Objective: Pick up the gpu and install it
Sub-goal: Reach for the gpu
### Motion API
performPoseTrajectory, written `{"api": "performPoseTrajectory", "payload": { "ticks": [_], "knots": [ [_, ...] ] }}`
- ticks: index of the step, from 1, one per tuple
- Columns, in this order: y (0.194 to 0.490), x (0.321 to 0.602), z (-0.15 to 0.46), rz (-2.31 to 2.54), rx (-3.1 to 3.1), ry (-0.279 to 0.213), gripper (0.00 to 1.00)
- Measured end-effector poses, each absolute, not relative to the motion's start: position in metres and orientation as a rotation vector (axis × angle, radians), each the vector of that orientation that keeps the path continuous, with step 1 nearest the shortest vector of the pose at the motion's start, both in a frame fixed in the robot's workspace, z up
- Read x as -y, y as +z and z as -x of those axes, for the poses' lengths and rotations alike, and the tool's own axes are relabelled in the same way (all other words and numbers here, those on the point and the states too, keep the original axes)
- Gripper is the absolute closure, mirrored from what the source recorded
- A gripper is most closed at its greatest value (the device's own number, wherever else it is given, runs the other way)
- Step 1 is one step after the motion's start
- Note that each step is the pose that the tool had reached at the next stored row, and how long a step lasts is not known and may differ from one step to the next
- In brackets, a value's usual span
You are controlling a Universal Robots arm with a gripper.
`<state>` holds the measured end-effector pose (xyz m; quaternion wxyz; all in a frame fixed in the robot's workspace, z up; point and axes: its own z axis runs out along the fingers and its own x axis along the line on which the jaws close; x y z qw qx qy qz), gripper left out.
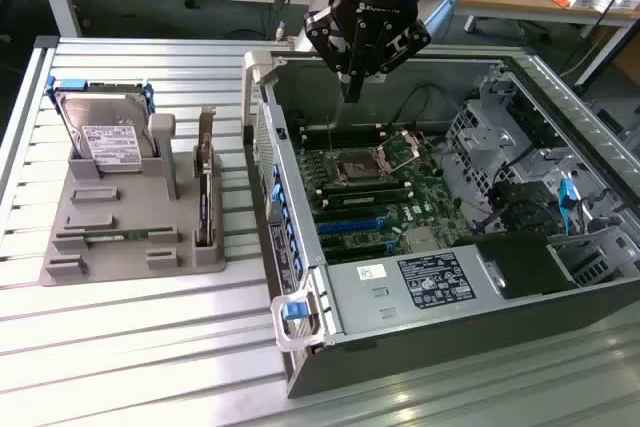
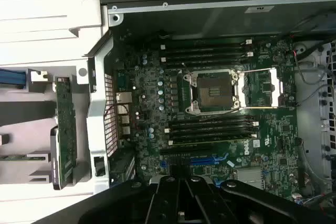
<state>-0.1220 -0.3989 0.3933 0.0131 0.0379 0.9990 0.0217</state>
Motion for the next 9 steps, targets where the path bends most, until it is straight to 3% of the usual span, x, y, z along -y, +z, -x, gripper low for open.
{"api": "performPoseTrajectory", "payload": {
  "ticks": [9],
  "knots": [
    [0.3933,0.3989,0.1245,-0.118,-3.112,0.068,0.89]
  ]
}}
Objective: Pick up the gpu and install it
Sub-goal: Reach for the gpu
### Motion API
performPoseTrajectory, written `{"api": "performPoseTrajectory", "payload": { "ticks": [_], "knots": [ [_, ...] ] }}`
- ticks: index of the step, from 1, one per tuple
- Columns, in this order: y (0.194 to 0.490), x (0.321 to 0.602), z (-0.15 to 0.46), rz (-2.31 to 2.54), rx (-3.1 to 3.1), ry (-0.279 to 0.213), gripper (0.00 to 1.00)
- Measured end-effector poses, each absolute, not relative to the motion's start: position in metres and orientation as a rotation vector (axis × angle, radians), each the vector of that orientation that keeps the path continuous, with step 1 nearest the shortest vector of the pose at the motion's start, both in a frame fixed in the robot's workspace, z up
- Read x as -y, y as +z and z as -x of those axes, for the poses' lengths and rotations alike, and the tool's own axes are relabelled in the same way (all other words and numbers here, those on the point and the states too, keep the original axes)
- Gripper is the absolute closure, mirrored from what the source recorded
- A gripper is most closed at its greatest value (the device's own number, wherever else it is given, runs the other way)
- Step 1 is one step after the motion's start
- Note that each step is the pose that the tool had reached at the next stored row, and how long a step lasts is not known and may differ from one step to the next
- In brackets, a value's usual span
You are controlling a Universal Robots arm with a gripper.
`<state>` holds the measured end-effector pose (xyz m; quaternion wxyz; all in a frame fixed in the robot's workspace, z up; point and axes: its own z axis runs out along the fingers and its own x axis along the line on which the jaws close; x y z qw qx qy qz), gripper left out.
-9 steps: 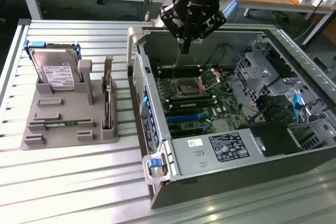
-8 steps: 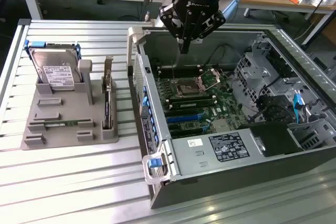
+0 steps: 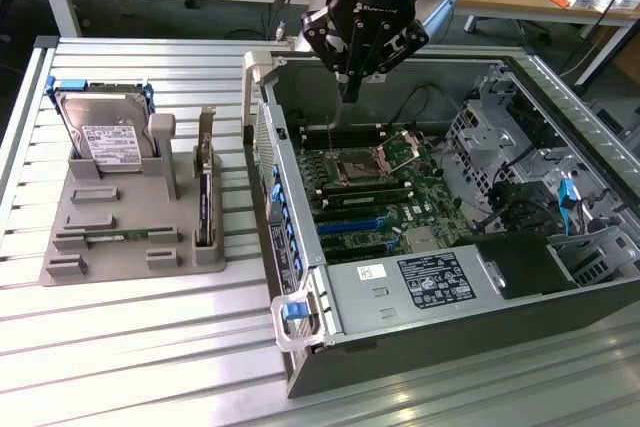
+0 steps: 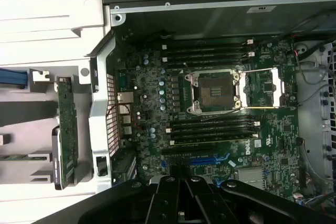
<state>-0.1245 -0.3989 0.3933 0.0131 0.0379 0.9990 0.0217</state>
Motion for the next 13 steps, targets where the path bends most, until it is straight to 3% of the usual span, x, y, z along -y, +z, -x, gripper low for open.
{"api": "performPoseTrajectory", "payload": {
  "ticks": [13],
  "knots": [
    [0.3933,0.3989,0.1277,-0.118,-3.113,0.067,0.89]
  ]
}}
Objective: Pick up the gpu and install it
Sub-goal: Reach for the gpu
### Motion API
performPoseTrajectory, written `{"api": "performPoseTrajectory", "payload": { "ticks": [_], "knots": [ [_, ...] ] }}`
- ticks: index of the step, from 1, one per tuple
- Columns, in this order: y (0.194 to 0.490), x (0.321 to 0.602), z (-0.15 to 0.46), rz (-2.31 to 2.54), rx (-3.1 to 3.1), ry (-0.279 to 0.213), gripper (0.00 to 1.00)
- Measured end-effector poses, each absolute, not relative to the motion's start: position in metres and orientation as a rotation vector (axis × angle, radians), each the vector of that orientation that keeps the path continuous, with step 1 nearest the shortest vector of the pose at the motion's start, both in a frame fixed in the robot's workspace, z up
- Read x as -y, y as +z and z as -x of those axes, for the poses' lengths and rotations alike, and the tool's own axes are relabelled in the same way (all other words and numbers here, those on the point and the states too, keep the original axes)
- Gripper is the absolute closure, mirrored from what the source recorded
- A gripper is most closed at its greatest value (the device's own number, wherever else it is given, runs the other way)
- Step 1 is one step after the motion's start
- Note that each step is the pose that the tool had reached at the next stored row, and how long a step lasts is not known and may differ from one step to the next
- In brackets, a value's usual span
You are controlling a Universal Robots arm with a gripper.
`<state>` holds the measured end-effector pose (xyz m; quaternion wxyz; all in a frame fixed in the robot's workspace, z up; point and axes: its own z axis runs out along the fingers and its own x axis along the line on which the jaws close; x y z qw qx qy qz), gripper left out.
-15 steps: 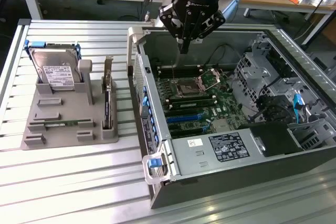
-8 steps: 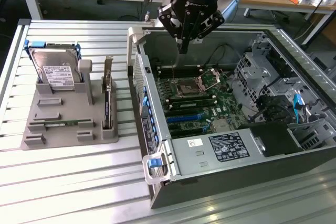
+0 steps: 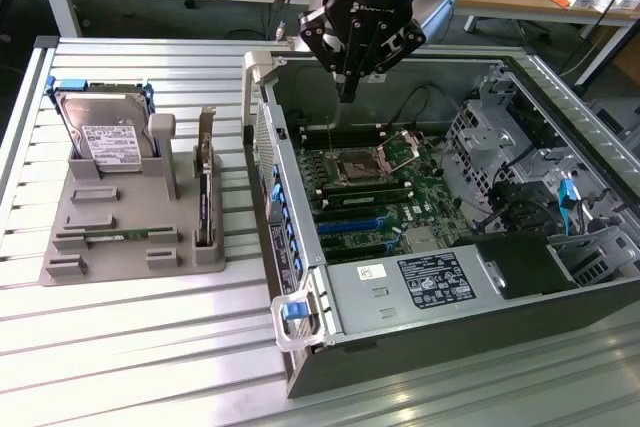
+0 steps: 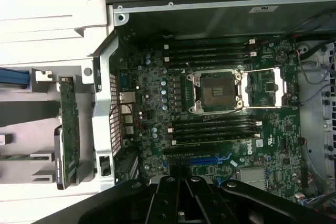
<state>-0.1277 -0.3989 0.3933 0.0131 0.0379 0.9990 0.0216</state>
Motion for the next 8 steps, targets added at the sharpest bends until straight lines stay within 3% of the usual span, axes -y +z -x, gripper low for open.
{"api": "performPoseTrajectory", "payload": {
  "ticks": [8],
  "knots": [
    [0.3933,0.3989,0.1317,-0.118,-3.113,0.067,0.89]
  ]
}}
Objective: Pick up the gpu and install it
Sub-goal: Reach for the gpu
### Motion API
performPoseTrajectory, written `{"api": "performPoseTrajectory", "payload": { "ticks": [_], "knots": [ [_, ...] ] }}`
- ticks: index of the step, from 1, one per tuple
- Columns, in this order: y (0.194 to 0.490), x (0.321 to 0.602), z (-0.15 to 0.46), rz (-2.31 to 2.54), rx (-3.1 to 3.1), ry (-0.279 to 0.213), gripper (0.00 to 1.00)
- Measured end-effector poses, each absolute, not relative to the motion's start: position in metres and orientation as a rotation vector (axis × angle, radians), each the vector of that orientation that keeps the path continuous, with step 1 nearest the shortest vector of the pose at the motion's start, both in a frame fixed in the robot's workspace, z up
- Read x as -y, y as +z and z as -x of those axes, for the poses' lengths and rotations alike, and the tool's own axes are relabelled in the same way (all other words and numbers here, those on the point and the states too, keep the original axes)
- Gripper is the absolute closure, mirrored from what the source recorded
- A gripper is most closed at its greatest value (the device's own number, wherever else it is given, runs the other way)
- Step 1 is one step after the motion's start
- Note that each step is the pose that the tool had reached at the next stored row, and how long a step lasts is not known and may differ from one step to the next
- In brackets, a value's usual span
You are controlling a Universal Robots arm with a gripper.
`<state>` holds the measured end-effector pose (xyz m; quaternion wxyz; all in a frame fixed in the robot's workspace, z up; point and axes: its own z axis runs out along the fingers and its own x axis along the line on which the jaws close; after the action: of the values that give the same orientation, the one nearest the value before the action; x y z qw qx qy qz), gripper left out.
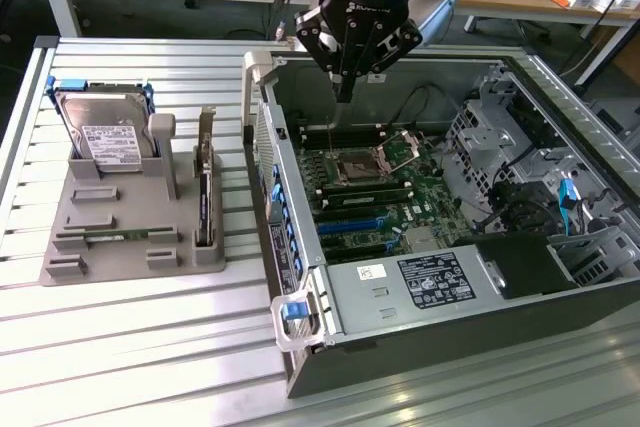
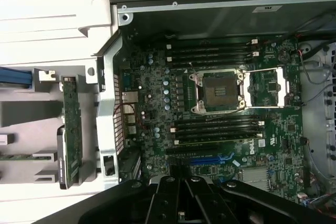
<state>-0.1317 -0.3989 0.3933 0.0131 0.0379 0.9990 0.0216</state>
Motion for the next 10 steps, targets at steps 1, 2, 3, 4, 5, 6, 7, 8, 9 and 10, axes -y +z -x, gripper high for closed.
{"api": "performPoseTrajectory", "payload": {
  "ticks": [1,2,3,4,5,6,7,8,9,10],
  "knots": [
    [0.3933,0.3989,0.132,-0.118,-3.112,0.067,0.89],
    [0.3933,0.3989,0.1323,-0.118,-3.113,0.067,0.89],
    [0.3933,0.3989,0.1326,-0.118,-3.112,0.067,0.89],
    [0.3933,0.3989,0.133,-0.118,-3.113,0.067,0.89],
    [0.3933,0.3989,0.1335,-0.118,-3.113,0.067,0.89],
    [0.3933,0.3989,0.1339,-0.118,-3.112,0.067,0.89],
    [0.3933,0.3989,0.1343,-0.118,-3.112,0.067,0.89],
    [0.3933,0.3989,0.1347,-0.118,-3.112,0.067,0.89],
    [0.3933,0.3989,0.1351,-0.118,-3.113,0.067,0.89],
    [0.3933,0.3989,0.1355,-0.118,-3.113,0.067,0.89]
  ]
}}
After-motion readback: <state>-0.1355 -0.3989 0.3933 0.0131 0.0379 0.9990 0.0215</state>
